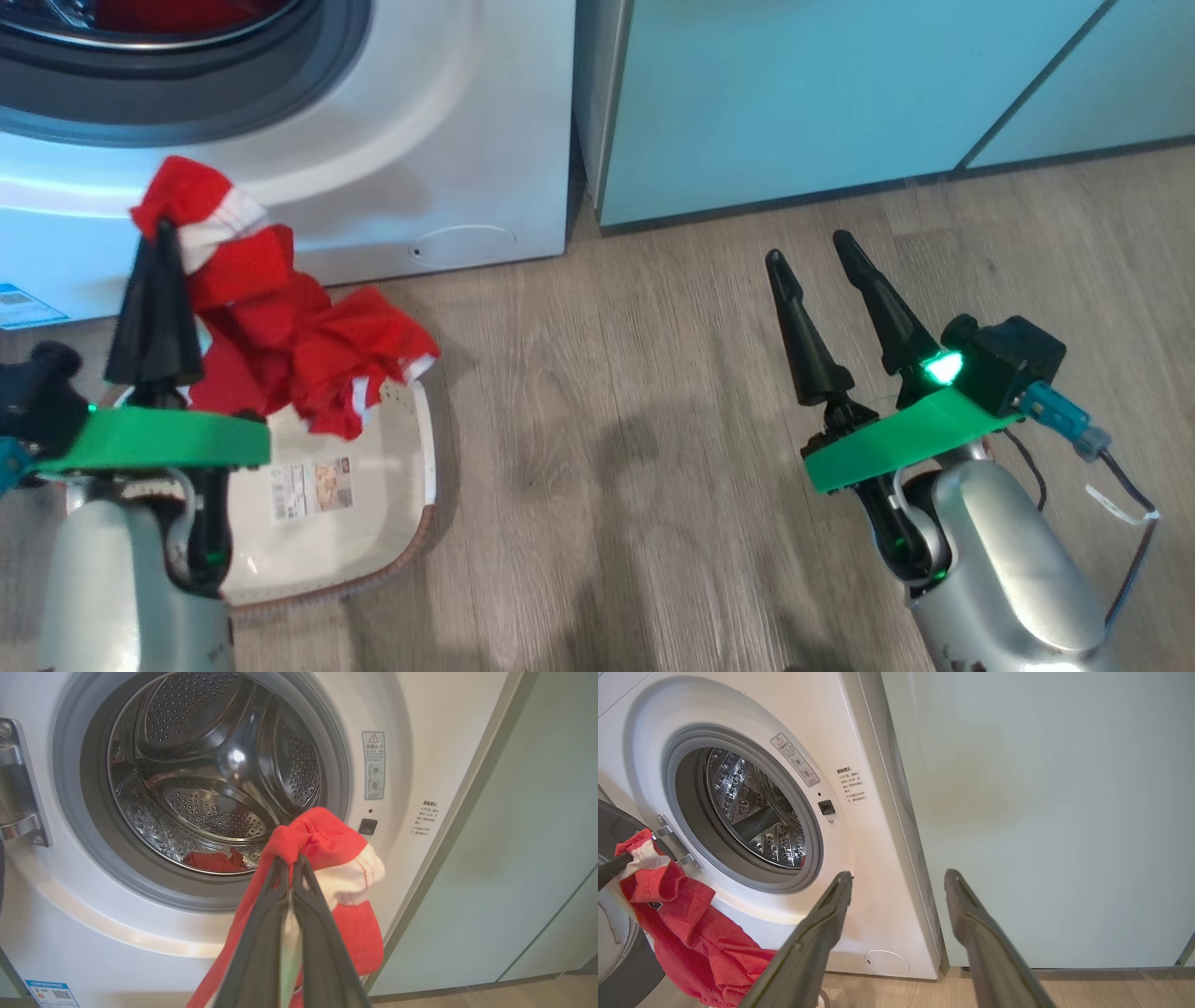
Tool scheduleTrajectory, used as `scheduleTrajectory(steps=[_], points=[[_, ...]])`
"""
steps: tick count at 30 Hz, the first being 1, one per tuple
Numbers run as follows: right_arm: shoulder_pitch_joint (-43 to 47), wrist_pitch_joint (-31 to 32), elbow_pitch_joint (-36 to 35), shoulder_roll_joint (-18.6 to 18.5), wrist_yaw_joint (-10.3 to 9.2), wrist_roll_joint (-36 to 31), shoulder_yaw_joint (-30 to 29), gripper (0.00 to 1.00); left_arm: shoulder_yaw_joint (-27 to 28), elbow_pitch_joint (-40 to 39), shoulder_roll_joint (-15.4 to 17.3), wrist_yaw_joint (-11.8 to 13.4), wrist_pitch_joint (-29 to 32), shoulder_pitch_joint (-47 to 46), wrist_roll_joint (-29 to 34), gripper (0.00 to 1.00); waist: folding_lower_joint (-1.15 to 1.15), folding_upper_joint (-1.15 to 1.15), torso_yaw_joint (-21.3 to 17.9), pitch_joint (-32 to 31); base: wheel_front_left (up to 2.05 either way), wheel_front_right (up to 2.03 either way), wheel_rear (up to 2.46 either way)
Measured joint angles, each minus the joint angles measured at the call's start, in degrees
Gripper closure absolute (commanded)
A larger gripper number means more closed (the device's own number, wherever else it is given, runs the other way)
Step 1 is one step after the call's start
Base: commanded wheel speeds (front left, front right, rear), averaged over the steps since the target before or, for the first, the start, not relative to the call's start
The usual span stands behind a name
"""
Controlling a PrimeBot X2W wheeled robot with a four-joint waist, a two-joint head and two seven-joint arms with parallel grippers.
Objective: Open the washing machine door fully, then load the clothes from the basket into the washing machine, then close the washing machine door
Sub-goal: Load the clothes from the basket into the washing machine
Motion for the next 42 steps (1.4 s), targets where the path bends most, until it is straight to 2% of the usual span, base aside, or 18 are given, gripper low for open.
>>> scheduleTrajectory(steps=[9, 12, 15, 22, 29, 37, 42], points=[[-0.26, 0.00, -0.97, 0.00, 0.00, 0.00, -0.37, 0.00, 2.70, -0.82, 0.67, 0.00, 0.00, -5.50, -0.96, 1.00, 0.00, 0.00, -1.10, 4.05, 0.00, 0.00, 0.00], [-0.30, 0.00, -1.66, 0.00, 0.00, -0.01, -0.81, 0.00, 5.37, -0.03, 0.83, 0.00, 0.00, -9.91, -3.08, 1.00, 0.00, 0.00, -1.28, 6.08, 0.00, 0.00, 0.00], [-0.42, 0.00, -2.13, 0.01, 0.00, -0.02, -1.40, 0.00, 6.86, 1.14, 2.34, 0.00, 0.00, -15.88, -3.52, 1.00, 0.00, 0.00, -1.41, 8.49, 0.00, 0.00, 0.00], [-2.35, 0.00, -3.52, 0.01, 0.00, 0.15, -1.41, 0.00, 6.17, 6.38, 8.02, 0.00, -0.29, -30.42, -3.92, 1.00, 0.01, 0.00, -2.07, 15.02, 0.00, 0.00, 0.00], [-3.30, 0.00, -4.88, 0.02, 0.00, 0.82, -0.88, 0.00, 2.18, 13.86, 13.36, 0.00, -0.32, -43.62, -3.97, 1.00, 0.01, -0.01, -2.94, 22.05, 0.00, 0.00, 0.00], [-6.25, 0.00, -6.06, 0.03, 0.00, 2.34, 0.53, 0.00, -4.61, 24.61, 21.59, 0.00, 0.92, -59.28, -4.87, 1.00, 0.02, -0.01, -4.38, 29.27, 0.00, 0.00, 0.00], [-6.46, 0.00, -6.11, 0.05, 0.00, 3.69, 2.37, 0.00, -8.61, 30.08, 25.48, 0.00, 3.07, -68.25, -4.22, 1.00, 0.02, -0.01, -5.85, 32.30, 0.00, 0.00, 0.00]])
